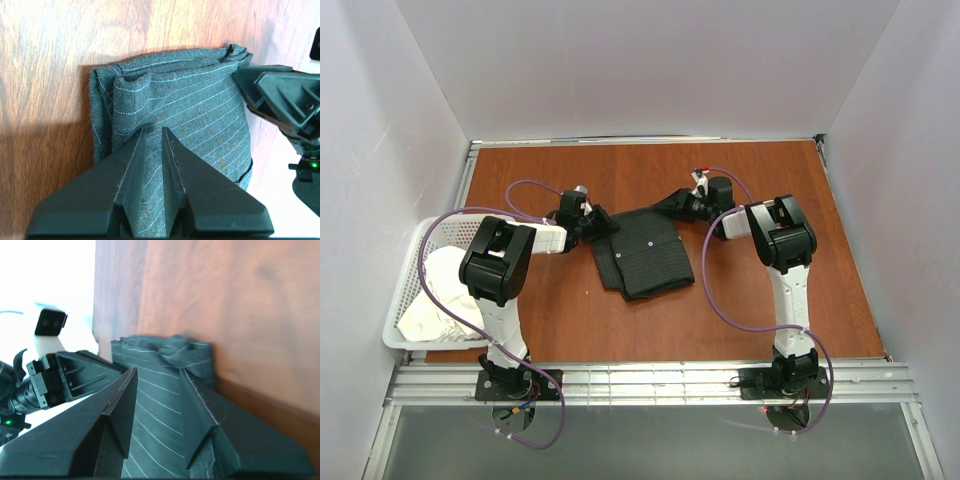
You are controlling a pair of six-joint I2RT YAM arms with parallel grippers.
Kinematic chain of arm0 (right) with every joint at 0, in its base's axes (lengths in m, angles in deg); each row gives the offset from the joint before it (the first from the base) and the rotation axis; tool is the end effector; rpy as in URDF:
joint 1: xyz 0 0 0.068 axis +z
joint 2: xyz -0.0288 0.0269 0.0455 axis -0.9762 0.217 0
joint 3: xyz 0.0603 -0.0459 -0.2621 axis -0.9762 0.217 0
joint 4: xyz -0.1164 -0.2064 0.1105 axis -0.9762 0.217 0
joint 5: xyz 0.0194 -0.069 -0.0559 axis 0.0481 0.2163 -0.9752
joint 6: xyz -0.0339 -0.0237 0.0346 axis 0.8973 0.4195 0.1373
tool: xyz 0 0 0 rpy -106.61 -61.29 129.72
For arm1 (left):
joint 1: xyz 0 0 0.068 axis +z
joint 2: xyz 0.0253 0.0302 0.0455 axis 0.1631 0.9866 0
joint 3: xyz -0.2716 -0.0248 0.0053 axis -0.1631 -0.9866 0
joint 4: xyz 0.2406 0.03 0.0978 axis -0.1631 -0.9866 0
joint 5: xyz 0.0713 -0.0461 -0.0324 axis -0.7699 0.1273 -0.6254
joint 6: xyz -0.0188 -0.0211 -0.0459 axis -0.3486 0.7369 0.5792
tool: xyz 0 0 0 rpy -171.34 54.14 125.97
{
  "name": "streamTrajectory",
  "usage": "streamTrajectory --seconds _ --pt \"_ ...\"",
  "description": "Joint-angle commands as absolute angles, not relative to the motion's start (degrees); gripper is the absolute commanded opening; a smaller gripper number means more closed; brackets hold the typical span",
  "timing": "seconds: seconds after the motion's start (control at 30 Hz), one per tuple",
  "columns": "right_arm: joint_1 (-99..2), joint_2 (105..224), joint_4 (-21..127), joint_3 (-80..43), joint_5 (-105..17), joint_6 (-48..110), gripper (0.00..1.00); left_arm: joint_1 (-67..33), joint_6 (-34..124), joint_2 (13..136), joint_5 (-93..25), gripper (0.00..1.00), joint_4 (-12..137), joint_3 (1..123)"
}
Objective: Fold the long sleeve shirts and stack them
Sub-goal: Fold the shirt
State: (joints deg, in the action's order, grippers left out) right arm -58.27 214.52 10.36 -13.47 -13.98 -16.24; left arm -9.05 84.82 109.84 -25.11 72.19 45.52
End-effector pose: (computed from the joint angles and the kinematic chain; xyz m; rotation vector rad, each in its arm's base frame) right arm 0.4304 0.1730 0.0943 0.1339 2.1105 1.4435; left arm 0.3591 -0.1306 0.1186 -0.5456 2.4259 -0.9132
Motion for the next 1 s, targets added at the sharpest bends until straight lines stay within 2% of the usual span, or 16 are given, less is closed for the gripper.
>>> streamTrajectory --seconds 0.0,0.23,0.43,0.53,0.7,0.97 --pt "-61.21 214.23 14.21 -11.13 -17.79 -14.50 0.33 -7.40 82.82 111.01 -30.04 0.15 60.95 42.72" --pt "-62.88 208.01 15.96 -10.07 -15.07 -11.69 0.33 -7.66 79.83 106.28 -27.50 0.22 60.69 46.85" --pt "-62.62 195.36 17.11 -3.76 -13.57 -11.33 0.33 -9.86 77.72 98.98 -27.40 0.37 56.12 51.77" --pt "-61.57 188.32 17.38 0.73 -12.26 -11.16 0.33 -12.23 77.72 92.66 -28.72 0.39 54.10 51.25" --pt "-56.39 179.44 17.29 8.72 -10.67 -11.51 0.32 -20.48 79.82 82.21 -30.39 0.35 52.51 45.46" --pt "-48.64 176.88 15.62 19.97 -14.18 -9.49 0.27 -31.82 84.83 80.24 -29.78 0.23 55.75 31.66"
